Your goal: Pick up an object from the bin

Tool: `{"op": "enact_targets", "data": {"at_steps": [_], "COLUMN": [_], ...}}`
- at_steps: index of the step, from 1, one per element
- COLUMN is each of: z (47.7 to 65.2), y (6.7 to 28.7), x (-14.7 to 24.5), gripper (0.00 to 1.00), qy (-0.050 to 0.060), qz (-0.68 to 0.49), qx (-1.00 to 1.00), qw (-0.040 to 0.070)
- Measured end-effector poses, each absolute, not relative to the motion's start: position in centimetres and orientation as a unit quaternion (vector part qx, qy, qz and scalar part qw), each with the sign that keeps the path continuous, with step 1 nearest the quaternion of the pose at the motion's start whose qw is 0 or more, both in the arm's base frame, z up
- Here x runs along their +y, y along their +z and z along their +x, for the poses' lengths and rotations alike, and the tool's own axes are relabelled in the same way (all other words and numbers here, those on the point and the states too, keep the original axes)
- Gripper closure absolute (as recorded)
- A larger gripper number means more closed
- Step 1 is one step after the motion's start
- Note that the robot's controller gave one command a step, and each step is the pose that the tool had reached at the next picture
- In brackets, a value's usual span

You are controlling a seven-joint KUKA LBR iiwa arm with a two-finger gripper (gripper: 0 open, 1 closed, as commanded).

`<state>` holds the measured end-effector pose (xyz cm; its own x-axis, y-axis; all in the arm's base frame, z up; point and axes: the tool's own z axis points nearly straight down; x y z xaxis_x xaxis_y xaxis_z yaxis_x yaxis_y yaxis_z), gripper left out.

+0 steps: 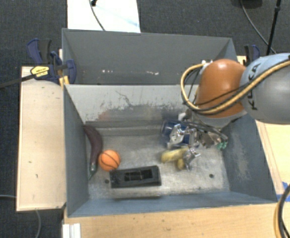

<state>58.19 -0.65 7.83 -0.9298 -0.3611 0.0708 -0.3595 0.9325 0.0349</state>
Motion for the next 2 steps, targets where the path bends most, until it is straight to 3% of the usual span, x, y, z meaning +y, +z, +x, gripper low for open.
{"op": "enact_targets", "data": {"at_steps": [2], "z": [58.16], "y": [8.09], "x": [0.27], "gripper": [1.00], "qy": [-0.003], "qz": [0.271], "qx": [-0.962], "qw": [0.020]}}
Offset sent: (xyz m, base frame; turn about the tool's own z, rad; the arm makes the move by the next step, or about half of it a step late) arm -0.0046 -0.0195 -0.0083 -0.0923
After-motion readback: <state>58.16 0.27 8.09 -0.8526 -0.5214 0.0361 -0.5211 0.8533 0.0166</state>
